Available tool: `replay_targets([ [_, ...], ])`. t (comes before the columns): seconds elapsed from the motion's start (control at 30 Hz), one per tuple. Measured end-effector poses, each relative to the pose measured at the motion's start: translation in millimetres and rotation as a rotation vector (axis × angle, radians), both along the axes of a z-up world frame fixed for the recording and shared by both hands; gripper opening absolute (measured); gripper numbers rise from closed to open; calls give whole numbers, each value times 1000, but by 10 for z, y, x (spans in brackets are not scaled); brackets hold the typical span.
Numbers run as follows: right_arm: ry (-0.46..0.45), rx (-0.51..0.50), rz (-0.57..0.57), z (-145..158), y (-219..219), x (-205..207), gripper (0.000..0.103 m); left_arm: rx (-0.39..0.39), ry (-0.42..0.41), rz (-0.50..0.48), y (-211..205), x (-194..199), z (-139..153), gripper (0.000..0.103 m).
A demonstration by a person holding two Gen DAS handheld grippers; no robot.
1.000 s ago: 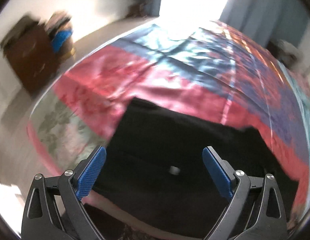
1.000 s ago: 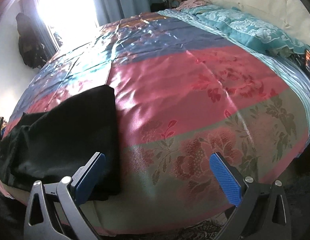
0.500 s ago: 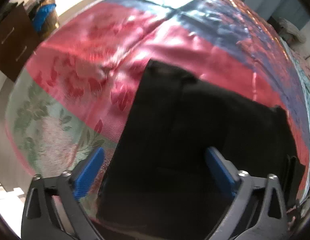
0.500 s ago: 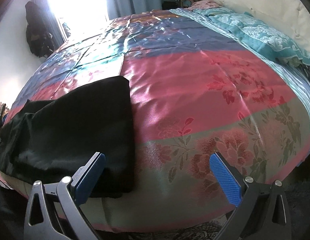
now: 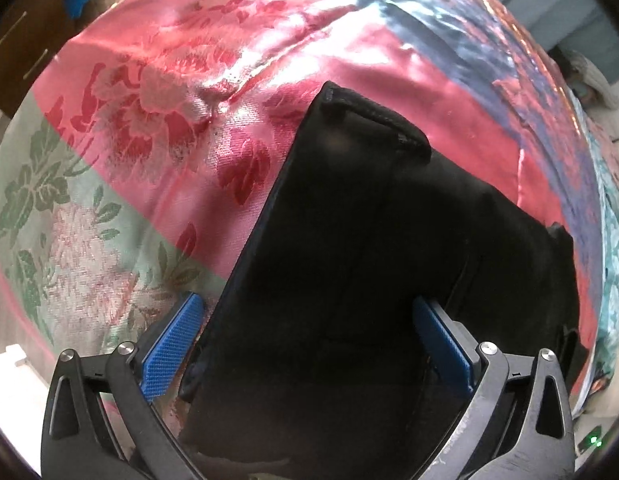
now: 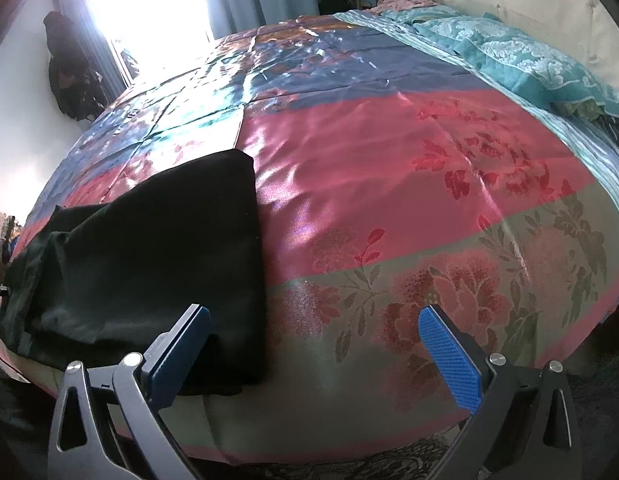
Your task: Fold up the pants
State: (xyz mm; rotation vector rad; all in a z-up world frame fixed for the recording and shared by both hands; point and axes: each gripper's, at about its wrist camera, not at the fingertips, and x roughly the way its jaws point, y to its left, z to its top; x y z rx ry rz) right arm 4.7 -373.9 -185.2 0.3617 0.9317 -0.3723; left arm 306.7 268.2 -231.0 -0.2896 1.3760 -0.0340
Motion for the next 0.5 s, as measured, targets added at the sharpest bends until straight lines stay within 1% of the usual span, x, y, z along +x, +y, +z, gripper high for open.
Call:
replay_targets([
  [0.1, 0, -24, -8, 35, -18, 3, 103, 2, -11, 8, -13, -1, -7, 102],
  [0.17, 5, -31, -9, 32, -15, 18, 103, -12, -37, 14, -1, -72, 43, 90],
  [0.2, 7, -30, -8, 24, -6, 20, 103, -19, -48, 22, -25, -98, 87, 79],
  [0.23, 9, -29, -5, 16, 4, 20, 103, -9, -52, 29, -40, -115, 120, 68],
  [0.27, 10, -27, -3, 9, 17, 20, 103, 6, -57, 31, -67, -134, 171, 61],
  [0.33, 7, -24, 7, 10, 51, 27, 103, 54, -65, 38, -100, -161, 272, 32],
  [0.37, 2, -25, 15, 18, 66, 38, 103, 72, -68, 47, -101, -177, 326, 29],
  [0.43, -10, -33, 32, 43, 92, 53, 103, 69, -82, 53, -89, -202, 421, 20],
  [0.5, -20, -39, 43, 70, 105, 43, 103, 52, -99, 65, -81, -241, 526, 17],
])
